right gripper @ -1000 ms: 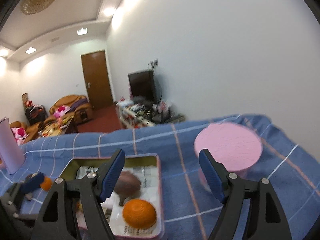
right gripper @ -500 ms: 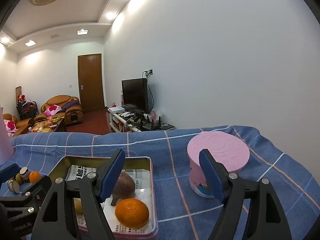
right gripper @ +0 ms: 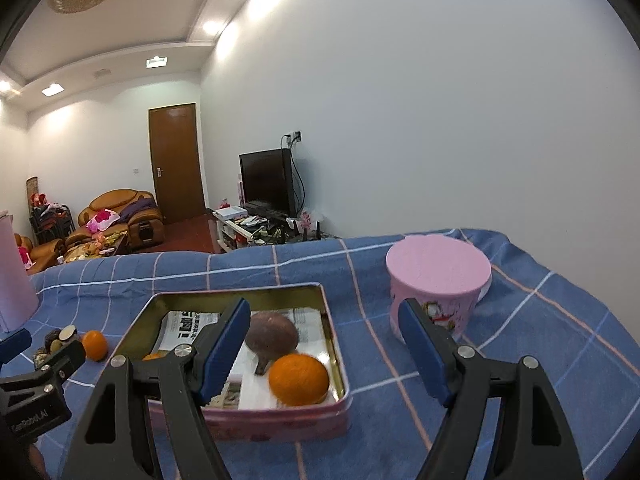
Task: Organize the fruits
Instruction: 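Withdraw both grippers from the tin back toward the fruit cluster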
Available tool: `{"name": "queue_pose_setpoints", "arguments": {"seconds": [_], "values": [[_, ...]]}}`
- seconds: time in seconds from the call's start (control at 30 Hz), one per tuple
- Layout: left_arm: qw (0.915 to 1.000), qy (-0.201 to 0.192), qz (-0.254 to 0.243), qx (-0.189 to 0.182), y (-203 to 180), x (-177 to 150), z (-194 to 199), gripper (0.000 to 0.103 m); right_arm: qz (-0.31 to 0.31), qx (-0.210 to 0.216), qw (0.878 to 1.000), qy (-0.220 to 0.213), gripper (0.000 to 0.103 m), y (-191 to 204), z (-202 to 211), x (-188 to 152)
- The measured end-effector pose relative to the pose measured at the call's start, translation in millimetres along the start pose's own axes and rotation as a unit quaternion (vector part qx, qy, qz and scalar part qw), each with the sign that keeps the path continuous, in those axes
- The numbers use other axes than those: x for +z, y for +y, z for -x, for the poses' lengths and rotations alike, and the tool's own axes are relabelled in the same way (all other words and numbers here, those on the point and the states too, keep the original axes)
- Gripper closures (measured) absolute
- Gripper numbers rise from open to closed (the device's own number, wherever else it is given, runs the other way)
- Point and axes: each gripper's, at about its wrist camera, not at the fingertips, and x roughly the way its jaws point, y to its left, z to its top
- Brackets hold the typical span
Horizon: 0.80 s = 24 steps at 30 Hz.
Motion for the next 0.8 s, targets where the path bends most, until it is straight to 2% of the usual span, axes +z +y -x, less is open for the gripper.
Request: {"name": "queue_pose_setpoints", "arguments": {"seconds": [0.23, 0.57, 0.8], "values": [[0.9998, 0.01, -0.012, 0.015, 20.5, 0.5, -0.9, 0.0, -0.034, 0.025, 0.999, 0.025, 0.025, 18.1, 4.7, -8.8], [0.9983, 0.017, -0.039, 0.039, 49.3, 2.2, -6.7, 0.0, -0.029, 0.059, 0.997, 0.043, 0.025, 63.0, 3.1, -15.8], [0.9981, 0.039, -0.029, 0.037, 72.8, 4.1, -16.7, 0.0, -0.019, 0.081, 0.996, 0.044, 0.025, 93.7, 4.3, -18.9]]}}
